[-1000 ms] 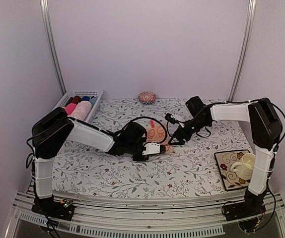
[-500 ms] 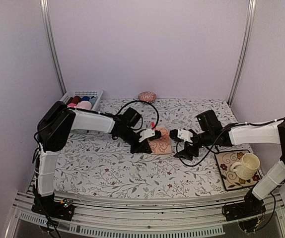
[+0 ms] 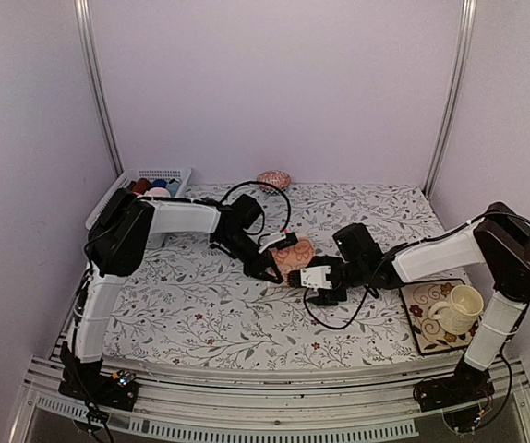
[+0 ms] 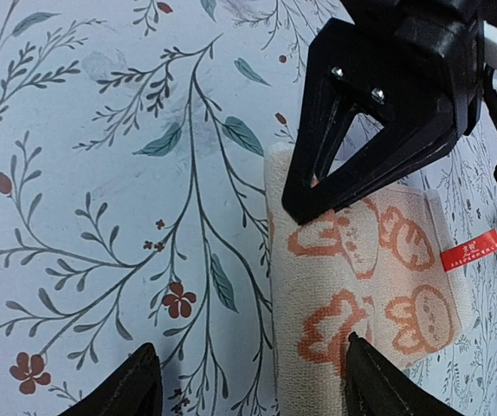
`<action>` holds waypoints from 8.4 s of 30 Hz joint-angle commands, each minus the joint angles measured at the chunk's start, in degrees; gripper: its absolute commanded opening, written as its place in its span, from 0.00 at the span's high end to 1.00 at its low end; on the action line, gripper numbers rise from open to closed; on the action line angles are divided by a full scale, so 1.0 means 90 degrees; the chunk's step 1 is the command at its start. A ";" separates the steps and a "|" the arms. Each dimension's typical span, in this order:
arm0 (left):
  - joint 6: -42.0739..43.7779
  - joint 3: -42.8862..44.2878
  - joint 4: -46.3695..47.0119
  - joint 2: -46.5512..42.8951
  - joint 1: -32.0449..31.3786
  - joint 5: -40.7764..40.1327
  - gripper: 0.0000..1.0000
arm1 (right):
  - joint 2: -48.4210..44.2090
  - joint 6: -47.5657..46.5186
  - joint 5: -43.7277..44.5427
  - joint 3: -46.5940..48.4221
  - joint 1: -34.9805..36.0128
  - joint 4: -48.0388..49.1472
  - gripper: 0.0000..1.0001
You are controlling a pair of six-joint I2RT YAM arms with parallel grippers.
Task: Roll the towels
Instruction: Roll the towel at the center of the board.
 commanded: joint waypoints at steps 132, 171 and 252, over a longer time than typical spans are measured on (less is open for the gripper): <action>0.0024 0.0332 -0.0986 0.0302 -0.0495 -0.0320 1.00 | -0.0775 0.0713 -0.0330 -0.0217 -0.0194 -0.0421 0.33; -0.0253 -0.0190 -0.0443 -0.0807 -0.0295 -0.1093 0.43 | 0.0732 0.1523 -0.0422 0.1073 0.0022 -0.1979 0.95; 0.1073 -0.1138 0.0027 -0.0806 -0.1615 -0.2363 1.00 | -0.0742 0.2684 -0.0995 0.0790 -0.1398 -0.2402 0.32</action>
